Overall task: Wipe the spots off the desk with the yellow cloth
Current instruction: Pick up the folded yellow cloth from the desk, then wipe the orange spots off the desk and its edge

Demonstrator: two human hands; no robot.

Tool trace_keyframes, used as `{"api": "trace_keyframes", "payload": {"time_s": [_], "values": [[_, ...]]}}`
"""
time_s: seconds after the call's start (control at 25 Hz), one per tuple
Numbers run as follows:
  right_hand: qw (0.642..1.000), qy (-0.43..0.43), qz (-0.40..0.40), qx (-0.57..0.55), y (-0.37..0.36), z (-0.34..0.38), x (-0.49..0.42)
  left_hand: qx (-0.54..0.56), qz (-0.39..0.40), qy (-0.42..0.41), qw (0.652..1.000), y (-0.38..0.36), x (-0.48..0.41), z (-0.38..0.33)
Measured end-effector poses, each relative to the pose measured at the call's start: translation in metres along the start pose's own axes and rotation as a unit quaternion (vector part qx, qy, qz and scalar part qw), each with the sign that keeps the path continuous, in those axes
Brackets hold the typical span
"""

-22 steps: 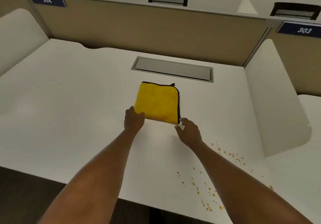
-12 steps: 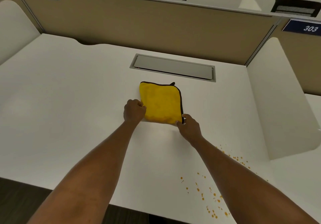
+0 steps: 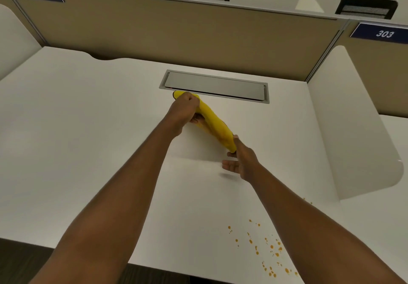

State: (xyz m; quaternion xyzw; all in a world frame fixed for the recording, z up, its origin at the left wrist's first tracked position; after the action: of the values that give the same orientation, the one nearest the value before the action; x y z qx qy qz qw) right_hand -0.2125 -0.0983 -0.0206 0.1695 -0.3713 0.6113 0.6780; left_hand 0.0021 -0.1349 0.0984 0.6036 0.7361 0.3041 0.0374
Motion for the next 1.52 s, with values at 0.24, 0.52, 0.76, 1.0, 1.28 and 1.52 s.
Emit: {"api": "trace_keyframes", "payload": {"time_s": [0.24,0.52,0.76,1.0,1.28,1.52], "values": [[0.973,-0.057,0.100,-0.197,-0.009,0.019,0.000,0.159,0.037,-0.002,0.987,0.010,0.024,-0.024],[0.980,0.025,0.069,-0.186,0.001,0.064,0.009,0.081,-0.026,-0.067,0.994,0.014,0.040,-0.024],[0.976,0.144,0.100,-0.127,0.053,0.113,0.040,0.098,-0.092,-0.136,0.981,-0.014,0.058,-0.019],[0.904,0.191,-0.100,0.370,0.172,0.040,0.056,-0.188,-0.035,-0.056,0.980,-0.117,0.132,0.111],[0.757,0.333,-0.030,0.561,0.124,0.005,0.039,-0.408,-0.162,-0.107,0.892,-0.121,0.176,0.169],[0.630,0.319,0.052,0.706,0.038,-0.060,0.008,-0.448,-0.181,-0.126,0.866,-0.131,0.176,0.196]]}}
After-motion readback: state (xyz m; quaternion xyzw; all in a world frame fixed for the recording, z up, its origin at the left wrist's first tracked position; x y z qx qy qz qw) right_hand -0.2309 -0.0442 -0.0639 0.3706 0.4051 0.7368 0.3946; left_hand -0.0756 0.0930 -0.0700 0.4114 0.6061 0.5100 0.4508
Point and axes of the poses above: each hand's wrist, its own x-axis away from the middle knuckle, its own y-axis out of the back of the hand, z = x × y, the point moved 5 cm from there along -x, towards the middle knuckle, and after that the axes turned 15 degrees about -x, right-handed, at the moved point
